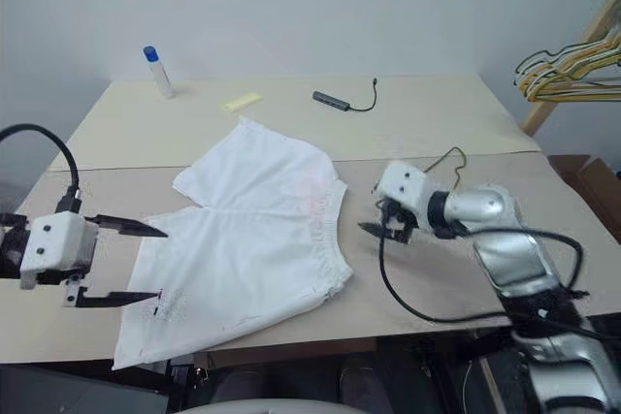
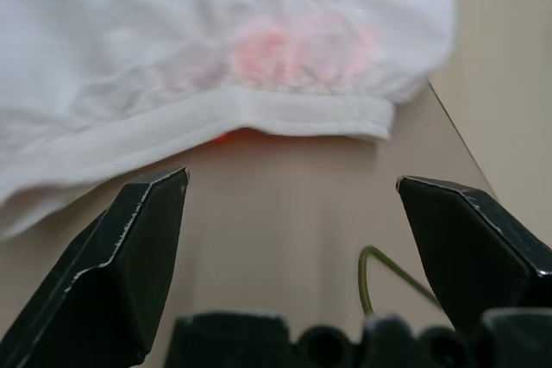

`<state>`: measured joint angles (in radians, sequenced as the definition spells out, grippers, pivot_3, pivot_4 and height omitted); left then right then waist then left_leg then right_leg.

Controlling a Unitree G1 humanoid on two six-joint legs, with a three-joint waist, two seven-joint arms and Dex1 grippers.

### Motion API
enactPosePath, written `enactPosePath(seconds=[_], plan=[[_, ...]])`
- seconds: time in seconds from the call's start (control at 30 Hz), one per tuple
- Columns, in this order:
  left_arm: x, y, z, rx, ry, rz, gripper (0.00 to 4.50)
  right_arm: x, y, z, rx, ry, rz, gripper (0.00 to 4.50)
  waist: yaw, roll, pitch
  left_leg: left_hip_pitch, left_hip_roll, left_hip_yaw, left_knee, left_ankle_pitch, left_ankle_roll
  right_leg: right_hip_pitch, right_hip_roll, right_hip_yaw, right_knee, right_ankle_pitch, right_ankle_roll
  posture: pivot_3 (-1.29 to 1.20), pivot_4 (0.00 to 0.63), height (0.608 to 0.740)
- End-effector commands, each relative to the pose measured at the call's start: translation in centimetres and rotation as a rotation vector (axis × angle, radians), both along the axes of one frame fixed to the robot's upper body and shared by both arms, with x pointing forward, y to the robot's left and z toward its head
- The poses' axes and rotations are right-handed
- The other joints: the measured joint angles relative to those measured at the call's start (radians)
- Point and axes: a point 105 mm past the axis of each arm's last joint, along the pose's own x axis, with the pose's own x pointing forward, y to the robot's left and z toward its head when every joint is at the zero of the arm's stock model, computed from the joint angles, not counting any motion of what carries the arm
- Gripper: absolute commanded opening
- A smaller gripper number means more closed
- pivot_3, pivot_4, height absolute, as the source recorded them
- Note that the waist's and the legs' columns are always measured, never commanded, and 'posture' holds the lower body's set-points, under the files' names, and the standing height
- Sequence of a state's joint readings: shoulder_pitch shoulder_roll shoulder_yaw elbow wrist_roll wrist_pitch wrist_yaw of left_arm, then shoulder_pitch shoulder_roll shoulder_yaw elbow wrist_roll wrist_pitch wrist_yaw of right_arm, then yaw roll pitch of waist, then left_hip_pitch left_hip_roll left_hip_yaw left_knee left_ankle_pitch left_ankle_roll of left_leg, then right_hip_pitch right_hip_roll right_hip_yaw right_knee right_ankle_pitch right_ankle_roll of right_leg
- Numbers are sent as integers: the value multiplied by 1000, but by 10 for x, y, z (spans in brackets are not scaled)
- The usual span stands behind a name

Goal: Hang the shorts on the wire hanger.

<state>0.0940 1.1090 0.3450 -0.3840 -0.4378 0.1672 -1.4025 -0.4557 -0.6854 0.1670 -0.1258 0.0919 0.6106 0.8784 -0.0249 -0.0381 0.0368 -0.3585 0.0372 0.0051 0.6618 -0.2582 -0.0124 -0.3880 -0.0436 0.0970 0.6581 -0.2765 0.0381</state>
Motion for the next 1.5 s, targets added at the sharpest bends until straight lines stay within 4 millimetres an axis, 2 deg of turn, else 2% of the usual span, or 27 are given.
enactPosePath(seconds=[0.03, 0.23, 0.33, 0.5, 0.67, 0.77, 0.87, 1.0, 1.1, 1.27, 1.4, 1.5], plan=[[6, -18, 5, -65, -25, -24, 4460, 30, -17, -7, 68, 74, -235, 4500, -3, 0, 0, 0, 0, 0, 0, 0, 0, 0, 0, 0, 0, 0, 0, 6, 0, 740], [23, -32, 3, -79, -75, -18, 4460, 57, -13, -31, 173, 266, -384, 4500, -18, 1, 1, -3, -1, -1, 0, 0, 0, -2, 0, 0, 0, 1, 0, 11, 0, 740], [25, -32, 2, -63, -71, -33, 4460, 60, -17, -41, 142, 327, -426, 4500, -24, 1, 1, -3, -1, -2, 0, 0, 0, -1, 0, 0, 0, 1, 0, 13, 0, 740], [28, -25, 1, -48, -68, -28, 4460, 39, -37, -52, 82, 406, -443, 4500, -23, 2, 1, -6, -1, -2, 0, 0, 0, -4, 0, -1, 0, 1, 1, -1, 0, 740], [29, -26, -1, -50, -73, -25, 4460, 1, -61, -55, 42, 467, -416, 4500, -15, 2, 2, -7, -1, -3, 0, 0, 0, -4, -1, -2, -1, 0, 1, -8, 0, 740], [27, -22, 0, -39, -64, -30, 4460, -15, -76, -47, 38, 470, -432, 4500, -18, 3, 1, -7, -1, -3, 0, 0, 0, -4, 0, -2, -1, 0, 1, -12, 0, 740], [27, -16, -1, -12, -69, -22, 4460, -20, -86, -34, 36, 436, -451, 4500, -23, 3, 2, -6, -1, -3, 0, 0, 0, -3, 0, -2, -1, -1, 3, -10, 0, 740], [30, -16, 0, -21, -80, -18, 4460, 0, -91, -10, 91, 291, -526, 4500, -38, 4, 2, -5, -1, -3, 0, 0, 0, -3, 0, -1, -1, -2, 5, -10, 0, 740], [31, -25, 2, -54, -92, -33, 4460, 33, -100, 1, 179, 139, -711, 4500, -52, 4, 2, -5, 0, -3, 0, 0, 0, -3, 1, -1, -1, -2, 5, -7, 0, 740], [28, -39, 16, -175, -89, -55, 4460, 51, -104, -18, 216, 127, -833, 4500, -40, 4, 2, -8, -1, -4, 0, 0, 1, -3, 0, -1, -2, 0, 1, -12, 0, 740], [27, -53, 33, -325, -89, -71, 4460, 62, -99, -30, 259, 145, -892, 4500, -45, 4, 2, -11, -3, -4, 0, 0, 1, -6, -2, 0, -2, 1, 3, -13, 0, 740], [24, -60, 35, -342, -84, -93, 4460, 66, -92, -40, 294, 182, -918, 4500, -51, 5, 2, -10, -3, -4, 0, 0, 1, -6, -1, 1, -1, 2, 3, -11, 0, 740]])
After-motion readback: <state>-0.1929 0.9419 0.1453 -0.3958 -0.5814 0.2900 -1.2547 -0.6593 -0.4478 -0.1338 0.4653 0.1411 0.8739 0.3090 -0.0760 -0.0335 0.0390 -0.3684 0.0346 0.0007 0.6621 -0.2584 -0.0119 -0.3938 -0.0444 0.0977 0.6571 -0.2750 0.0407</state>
